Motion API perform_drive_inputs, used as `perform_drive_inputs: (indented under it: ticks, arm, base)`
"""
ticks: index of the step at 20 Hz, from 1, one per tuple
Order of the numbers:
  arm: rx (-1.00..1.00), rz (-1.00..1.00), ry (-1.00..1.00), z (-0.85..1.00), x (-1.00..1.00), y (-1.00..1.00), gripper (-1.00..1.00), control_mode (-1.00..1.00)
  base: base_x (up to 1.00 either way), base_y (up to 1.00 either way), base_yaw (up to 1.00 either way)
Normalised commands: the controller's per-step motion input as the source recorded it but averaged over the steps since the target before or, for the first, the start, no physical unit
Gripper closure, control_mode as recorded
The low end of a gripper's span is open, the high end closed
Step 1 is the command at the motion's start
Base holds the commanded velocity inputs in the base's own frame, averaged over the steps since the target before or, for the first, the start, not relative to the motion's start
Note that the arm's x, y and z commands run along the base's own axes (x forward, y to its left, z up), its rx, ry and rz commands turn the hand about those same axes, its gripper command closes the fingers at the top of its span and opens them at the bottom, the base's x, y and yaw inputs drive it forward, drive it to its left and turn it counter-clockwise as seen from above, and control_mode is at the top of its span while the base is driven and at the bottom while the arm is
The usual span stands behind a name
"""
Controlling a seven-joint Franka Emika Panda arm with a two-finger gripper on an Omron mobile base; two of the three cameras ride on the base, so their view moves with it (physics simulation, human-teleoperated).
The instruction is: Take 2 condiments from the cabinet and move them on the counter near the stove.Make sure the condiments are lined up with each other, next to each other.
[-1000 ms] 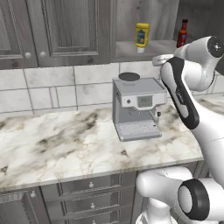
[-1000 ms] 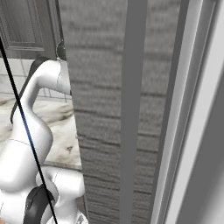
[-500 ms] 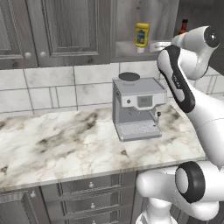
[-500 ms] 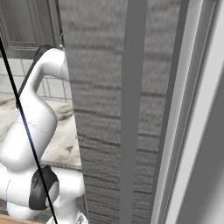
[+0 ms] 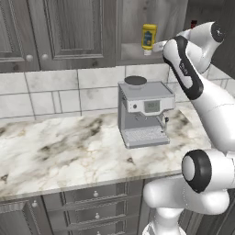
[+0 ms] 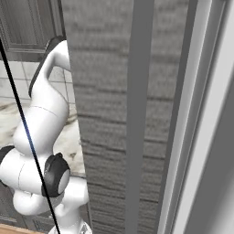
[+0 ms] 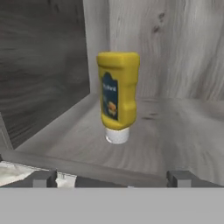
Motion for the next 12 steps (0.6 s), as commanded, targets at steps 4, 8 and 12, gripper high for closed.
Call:
perform_drive_inputs:
  ticks: [4, 8, 12]
  arm:
    - [0.00, 0.01, 0.00, 0.23, 0.25, 0.00, -1.00, -1.00]
    - [0.00, 0.00, 0.03, 0.18, 0.26, 0.04, -1.00, -1.00]
    - [0.00, 0.00, 0.05, 0.06, 0.29, 0.09, -1.00, -1.00]
  base:
    - [0.00, 0.00, 0.00]
    - [0.00, 0.00, 0.00]
    - [0.00, 0.00, 0.00]
